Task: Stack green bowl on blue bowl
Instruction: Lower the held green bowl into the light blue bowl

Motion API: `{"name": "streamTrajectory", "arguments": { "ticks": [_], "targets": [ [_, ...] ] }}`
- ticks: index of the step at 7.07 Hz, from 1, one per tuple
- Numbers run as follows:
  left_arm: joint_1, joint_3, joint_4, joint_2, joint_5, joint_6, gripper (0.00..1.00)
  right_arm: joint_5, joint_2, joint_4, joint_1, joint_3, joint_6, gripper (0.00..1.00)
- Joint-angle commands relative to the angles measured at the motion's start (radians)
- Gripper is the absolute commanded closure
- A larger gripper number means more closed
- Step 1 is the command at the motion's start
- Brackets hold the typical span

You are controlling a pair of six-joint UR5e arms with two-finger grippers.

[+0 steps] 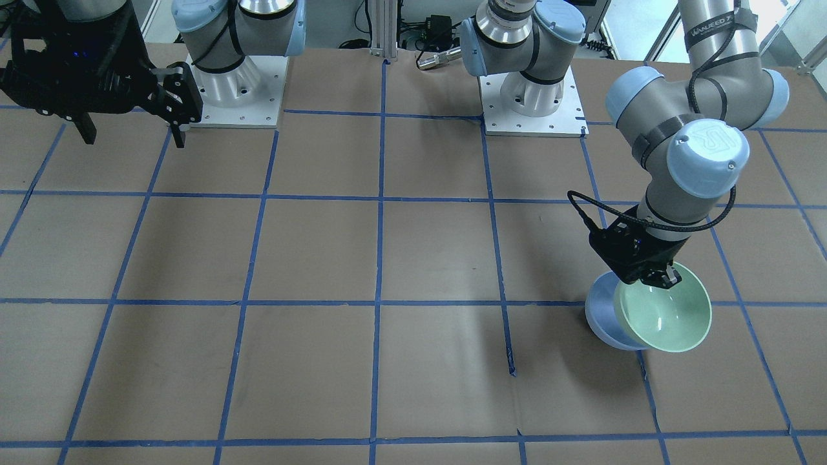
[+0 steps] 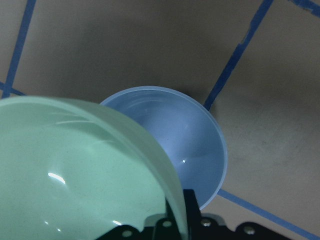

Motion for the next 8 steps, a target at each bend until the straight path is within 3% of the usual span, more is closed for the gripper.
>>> {"name": "streamTrajectory", "arguments": {
  "ticks": [1,4,5,6,7,8],
  "targets": [
    [-0.001,-0.037,0.012,0.0,0.004,0.005,1.0,0.0,0.0,0.0,0.001,0.0,0.0,0.0],
    [0.004,-0.042,0.008,-0.003,0.007,-0.005,1.0,0.0,0.0,0.0,0.001,0.0,0.0,0.0],
    [0.002,-0.042,0.0,0.0,0.007,-0.011,0.9,0.0,0.0,0.0,0.001,0.0,0.0,0.0],
    [-0.001,-0.05,0.0,0.002,0.005,-0.015,0.36,0.0,0.0,0.0,0.001,0.0,0.0,0.0],
    [-0.002,-0.054,0.003,0.007,0.005,-0.017,0.0,0.0,0.0,0.0,0.001,0.0,0.0,0.0],
    [-0.002,-0.054,0.003,0.007,0.005,-0.017,0.0,0.0,0.0,0.0,0.001,0.0,0.0,0.0]
  ]
}}
